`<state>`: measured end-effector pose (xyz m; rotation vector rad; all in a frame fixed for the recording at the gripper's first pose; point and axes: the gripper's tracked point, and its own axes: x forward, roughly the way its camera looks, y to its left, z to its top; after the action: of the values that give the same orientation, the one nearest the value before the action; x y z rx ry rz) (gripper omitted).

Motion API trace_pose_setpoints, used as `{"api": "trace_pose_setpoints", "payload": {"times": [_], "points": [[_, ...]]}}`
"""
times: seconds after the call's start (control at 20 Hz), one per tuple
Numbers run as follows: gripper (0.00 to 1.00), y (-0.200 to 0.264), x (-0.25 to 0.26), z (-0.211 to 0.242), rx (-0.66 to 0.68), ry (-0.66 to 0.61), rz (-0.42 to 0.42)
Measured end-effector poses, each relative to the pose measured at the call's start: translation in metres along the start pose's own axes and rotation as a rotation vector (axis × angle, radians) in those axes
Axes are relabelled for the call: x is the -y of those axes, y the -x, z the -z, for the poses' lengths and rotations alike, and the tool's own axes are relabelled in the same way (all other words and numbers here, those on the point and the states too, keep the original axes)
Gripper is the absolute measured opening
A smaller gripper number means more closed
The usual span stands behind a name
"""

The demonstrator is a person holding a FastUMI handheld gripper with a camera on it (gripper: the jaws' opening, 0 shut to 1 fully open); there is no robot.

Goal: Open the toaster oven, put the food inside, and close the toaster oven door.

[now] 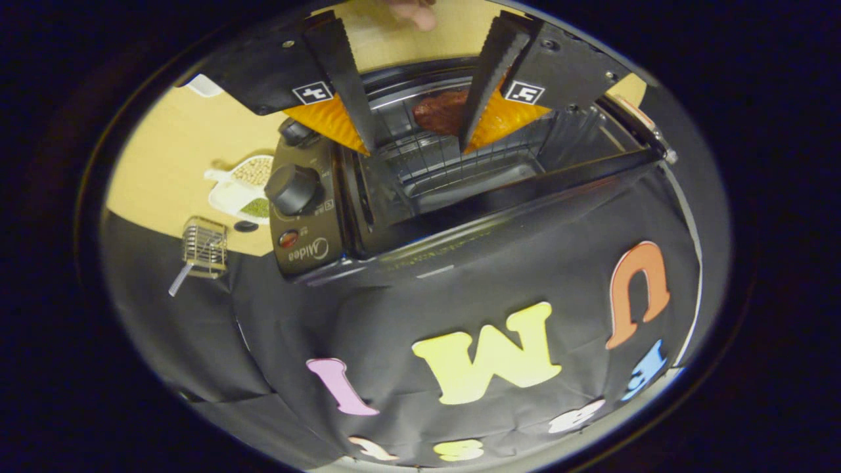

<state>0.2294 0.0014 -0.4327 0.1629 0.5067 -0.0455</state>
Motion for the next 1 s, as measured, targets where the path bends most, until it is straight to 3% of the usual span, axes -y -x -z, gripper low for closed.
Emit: {"api": "trace_pose_setpoints", "payload": {"times": [0.05, 0.25, 0.35, 0.65, 1.0], "points": [[0.85, 0.01, -0.003, -0.002, 0.006, 0.029, -0.013], [0.86, 0.048, -0.008, 0.001, 0.048, 0.14, -0.036], [1.0, 0.073, -0.014, 0.013, 0.022, 0.154, -0.067], [1.0, 0.121, -0.015, 0.051, -0.028, 0.219, -0.076], [1.0, 0.138, -0.017, 0.127, -0.203, 0.267, -0.083]]}}
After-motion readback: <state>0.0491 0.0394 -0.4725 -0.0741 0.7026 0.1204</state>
